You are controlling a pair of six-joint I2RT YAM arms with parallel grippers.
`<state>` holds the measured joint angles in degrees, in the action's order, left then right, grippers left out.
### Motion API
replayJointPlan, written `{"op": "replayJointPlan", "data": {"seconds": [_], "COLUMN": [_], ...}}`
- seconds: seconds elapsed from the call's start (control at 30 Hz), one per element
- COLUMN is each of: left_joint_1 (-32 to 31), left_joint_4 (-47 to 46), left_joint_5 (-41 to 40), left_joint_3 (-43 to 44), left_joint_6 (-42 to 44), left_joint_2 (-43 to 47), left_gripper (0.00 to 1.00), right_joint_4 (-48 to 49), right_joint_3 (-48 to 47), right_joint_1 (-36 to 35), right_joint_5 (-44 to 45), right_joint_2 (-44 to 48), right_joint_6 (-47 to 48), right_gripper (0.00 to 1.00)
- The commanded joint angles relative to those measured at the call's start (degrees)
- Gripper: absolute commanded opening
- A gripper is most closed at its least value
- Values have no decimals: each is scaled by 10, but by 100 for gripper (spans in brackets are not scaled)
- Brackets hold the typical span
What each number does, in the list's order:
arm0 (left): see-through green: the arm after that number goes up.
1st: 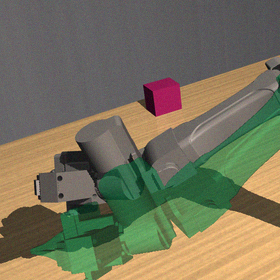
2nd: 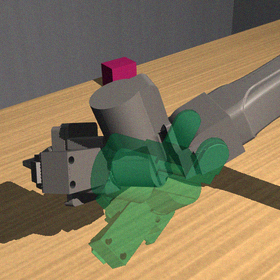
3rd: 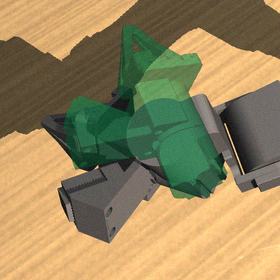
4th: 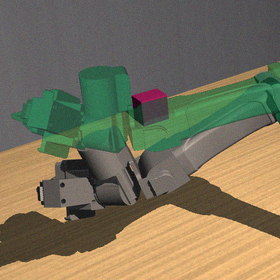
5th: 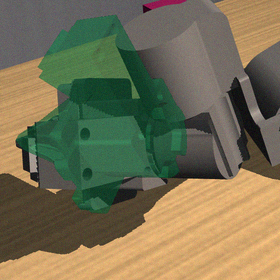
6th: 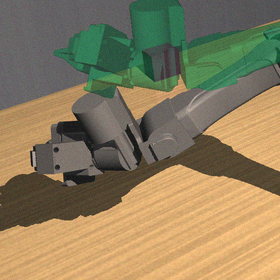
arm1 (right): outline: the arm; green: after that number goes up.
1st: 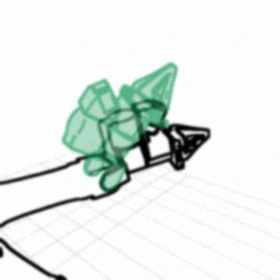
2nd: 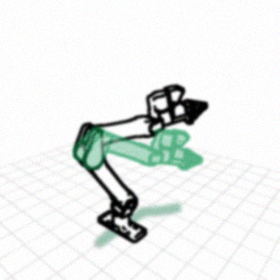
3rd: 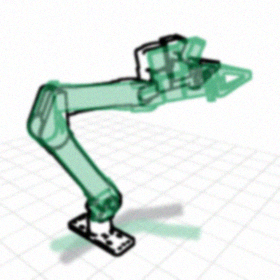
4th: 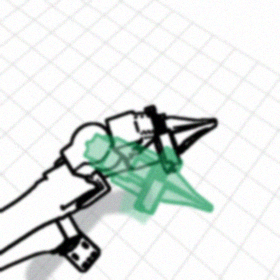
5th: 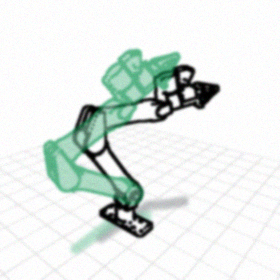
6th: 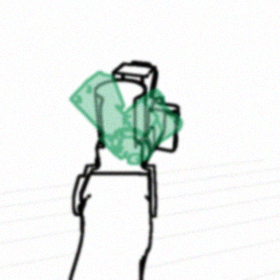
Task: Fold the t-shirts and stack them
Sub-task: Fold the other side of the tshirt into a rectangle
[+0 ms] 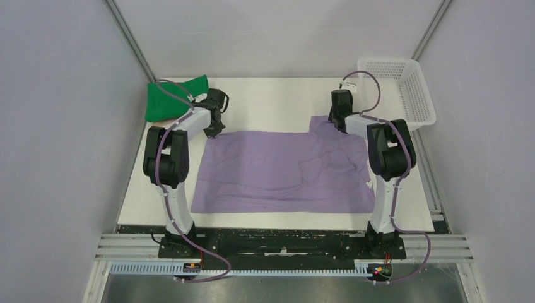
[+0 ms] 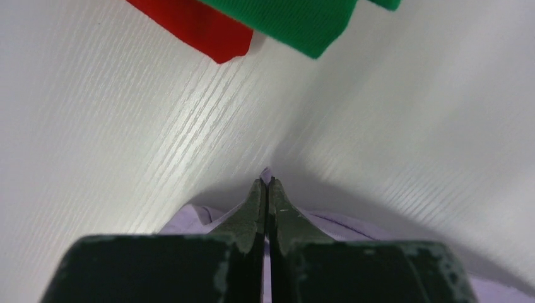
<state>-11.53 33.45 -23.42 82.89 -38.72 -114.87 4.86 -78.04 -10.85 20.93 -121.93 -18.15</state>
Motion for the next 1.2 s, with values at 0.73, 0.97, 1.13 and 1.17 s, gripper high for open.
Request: {"op": "replayJointPlan", "data": {"seconds": [0.73,0.97,1.13,1.17], "left_joint_1": [-56,-61,-71,-71], "left_joint_4": [13,13,24,26], "left_joint_5": [-87,-88,-102,-105], "left_joint_3": [-195,-262,-299,-307], "left_joint_6": [-41,-61,-78,-81], "left_joint_2": [271,340,373,383], "left_gripper": [2,2,2,2], "right_joint_4": [-154,-297,-397,-410], "right_joint_3": [365,380,390,393], "right_joint_1": [-81,-118,-133,-134], "right_joint_5": [52,69,57,57], "right_joint_2": [577,670,711,720], "right_joint_6": [46,29,21,19], "right_gripper": [0,0,0,0]}}
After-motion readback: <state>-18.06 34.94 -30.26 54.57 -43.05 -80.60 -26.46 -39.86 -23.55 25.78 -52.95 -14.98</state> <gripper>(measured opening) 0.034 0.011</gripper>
